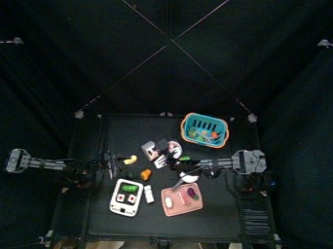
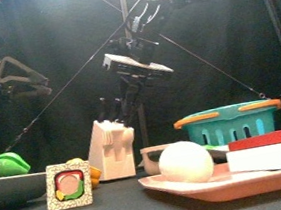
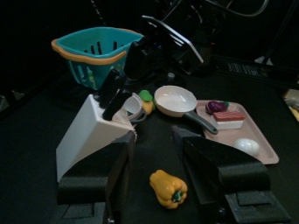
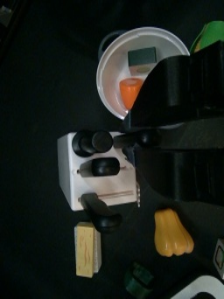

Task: Grab pairing knife

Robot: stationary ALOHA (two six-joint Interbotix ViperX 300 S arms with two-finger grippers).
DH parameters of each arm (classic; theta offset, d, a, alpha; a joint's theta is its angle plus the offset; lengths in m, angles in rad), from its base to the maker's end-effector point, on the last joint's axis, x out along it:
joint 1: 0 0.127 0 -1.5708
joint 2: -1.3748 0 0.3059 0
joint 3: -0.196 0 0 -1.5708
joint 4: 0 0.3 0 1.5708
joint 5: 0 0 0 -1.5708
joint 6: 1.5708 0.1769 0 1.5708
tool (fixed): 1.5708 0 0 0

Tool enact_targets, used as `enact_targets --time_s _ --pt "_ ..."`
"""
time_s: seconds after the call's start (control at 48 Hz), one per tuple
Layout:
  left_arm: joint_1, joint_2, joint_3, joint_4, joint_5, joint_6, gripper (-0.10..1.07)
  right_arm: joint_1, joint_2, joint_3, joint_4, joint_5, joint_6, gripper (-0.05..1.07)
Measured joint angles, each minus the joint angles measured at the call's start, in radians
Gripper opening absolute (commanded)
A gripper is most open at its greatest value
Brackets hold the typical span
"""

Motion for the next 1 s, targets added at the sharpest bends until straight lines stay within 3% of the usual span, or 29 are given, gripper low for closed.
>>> enact_targets --time_s 1.0 --pt "0.003 -0.002 0.002 0.0 0.0 0.0 0.79 0.115 -0.069 -0.017 -0.061 0.146 -0.003 0.39"
